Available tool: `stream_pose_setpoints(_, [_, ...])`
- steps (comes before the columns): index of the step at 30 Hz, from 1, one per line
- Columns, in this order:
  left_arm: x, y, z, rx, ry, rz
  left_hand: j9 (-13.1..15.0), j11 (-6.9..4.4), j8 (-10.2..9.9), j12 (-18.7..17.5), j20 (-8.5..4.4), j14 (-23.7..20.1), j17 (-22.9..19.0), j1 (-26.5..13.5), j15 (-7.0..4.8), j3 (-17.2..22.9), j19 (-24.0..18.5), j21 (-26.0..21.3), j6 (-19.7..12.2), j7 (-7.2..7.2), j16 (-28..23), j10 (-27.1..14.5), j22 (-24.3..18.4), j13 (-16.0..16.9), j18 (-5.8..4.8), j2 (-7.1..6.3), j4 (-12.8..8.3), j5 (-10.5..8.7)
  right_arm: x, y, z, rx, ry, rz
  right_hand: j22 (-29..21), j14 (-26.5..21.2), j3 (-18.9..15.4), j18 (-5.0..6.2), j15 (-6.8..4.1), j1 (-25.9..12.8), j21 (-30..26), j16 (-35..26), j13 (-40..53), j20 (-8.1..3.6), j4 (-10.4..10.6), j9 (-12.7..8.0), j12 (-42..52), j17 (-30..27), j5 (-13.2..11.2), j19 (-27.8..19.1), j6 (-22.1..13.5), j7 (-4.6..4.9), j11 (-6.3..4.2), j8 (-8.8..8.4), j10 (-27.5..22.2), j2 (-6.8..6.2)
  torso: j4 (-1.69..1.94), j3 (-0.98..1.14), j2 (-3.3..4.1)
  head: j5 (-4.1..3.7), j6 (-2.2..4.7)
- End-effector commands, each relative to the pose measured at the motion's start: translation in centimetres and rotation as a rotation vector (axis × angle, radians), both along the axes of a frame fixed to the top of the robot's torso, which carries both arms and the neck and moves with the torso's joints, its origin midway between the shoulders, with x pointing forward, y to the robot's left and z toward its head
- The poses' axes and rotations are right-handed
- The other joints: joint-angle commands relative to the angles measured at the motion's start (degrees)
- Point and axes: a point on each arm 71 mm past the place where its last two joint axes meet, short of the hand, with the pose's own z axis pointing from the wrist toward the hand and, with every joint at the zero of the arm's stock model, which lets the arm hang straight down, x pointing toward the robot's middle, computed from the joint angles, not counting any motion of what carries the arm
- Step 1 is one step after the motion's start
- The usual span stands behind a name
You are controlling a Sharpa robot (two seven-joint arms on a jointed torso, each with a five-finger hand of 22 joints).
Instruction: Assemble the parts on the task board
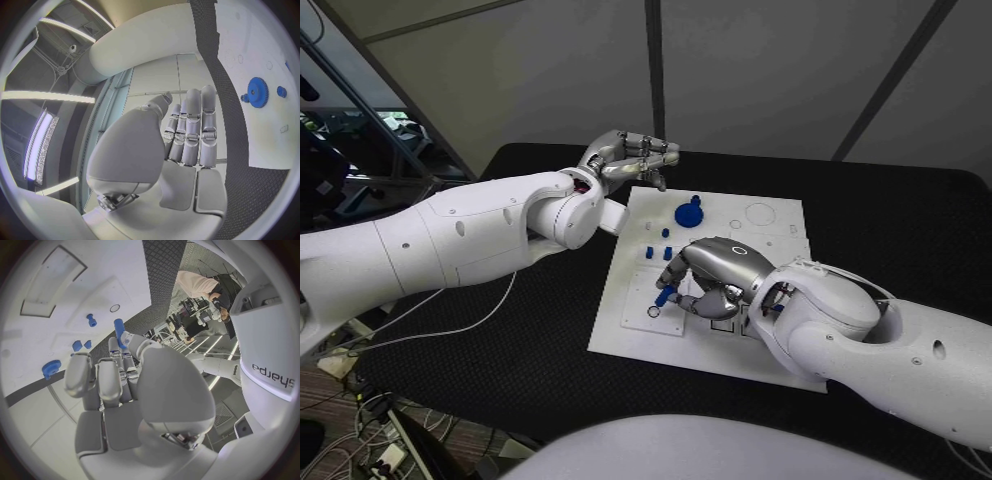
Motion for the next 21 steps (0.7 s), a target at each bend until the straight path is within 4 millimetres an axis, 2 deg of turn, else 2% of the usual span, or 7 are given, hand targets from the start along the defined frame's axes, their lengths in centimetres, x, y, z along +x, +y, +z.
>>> stream_pose_setpoints(1, [0.0,-0.1,0.1,-0.008,-0.006,-0.011,0.0,0.06,0.2,0.2,-0.06,-0.1,0.0,-0.6,0.17,0.4,-0.5,-0.2,-0.3,0.08,-0.3,-0.5,-0.1,0.0,-0.79,-0.10,0.1,-0.14,-0.2,0.5,-0.3,-0.027,-0.043,0.050,0.1,1.3,0.4,-1.02,-0.37,-0.4,0.3,0.4,0.0,0.14,-0.1,0.0,-0.4,0.1,0.3,0.2,0.3,-0.02,0.05,0.23,0.3,-0.02,0.01,0.05,-0.04,0.42,-0.24])
stream_pose_setpoints(11, [0.0,-0.2,0.1,-0.009,-0.006,-0.015,0.0,0.06,0.2,0.2,-0.06,-0.1,0.0,-0.6,0.17,0.4,-0.5,-0.2,-0.3,0.08,-0.3,-0.5,-0.1,0.0,-0.79,-0.10,0.1,-0.14,0.2,1.0,-1.4,-0.051,-0.051,0.054,0.2,1.3,0.4,-1.03,-0.37,-0.6,0.4,0.4,0.0,0.14,-0.3,0.0,-0.5,0.2,0.4,0.2,0.4,0.00,0.07,0.21,0.4,-0.13,0.09,-0.01,-0.02,0.70,-0.34])
stream_pose_setpoints(14, [0.0,-0.3,0.1,-0.009,-0.005,-0.016,0.0,0.06,0.2,0.2,-0.06,-0.1,0.0,-0.6,0.17,0.4,-0.5,-0.2,-0.3,0.08,-0.3,-0.5,-0.1,0.0,-0.79,-0.10,0.1,-0.14,0.3,1.2,-1.6,-0.057,-0.051,0.053,0.3,1.3,0.4,-1.05,-0.36,-0.6,0.5,0.4,0.0,0.14,-0.3,0.0,-0.5,0.2,0.5,0.3,0.4,0.00,0.08,0.20,0.4,-0.14,0.03,0.03,0.00,0.98,-0.42])
stream_pose_setpoints(21, [0.0,-0.3,0.1,-0.009,-0.004,-0.017,0.0,0.06,0.2,0.2,-0.06,-0.1,0.0,-0.6,0.17,0.4,-0.5,-0.2,-0.3,0.08,-0.3,-0.5,-0.1,0.0,-0.79,-0.10,0.1,-0.14,0.4,1.4,-2.2,-0.083,-0.047,0.057,0.3,1.3,0.4,-1.06,-0.35,-0.7,0.5,0.4,0.0,0.15,-0.3,0.0,-0.5,0.2,0.5,0.3,0.4,0.01,0.08,0.20,0.4,-0.17,0.03,0.03,0.01,1.08,-0.57])
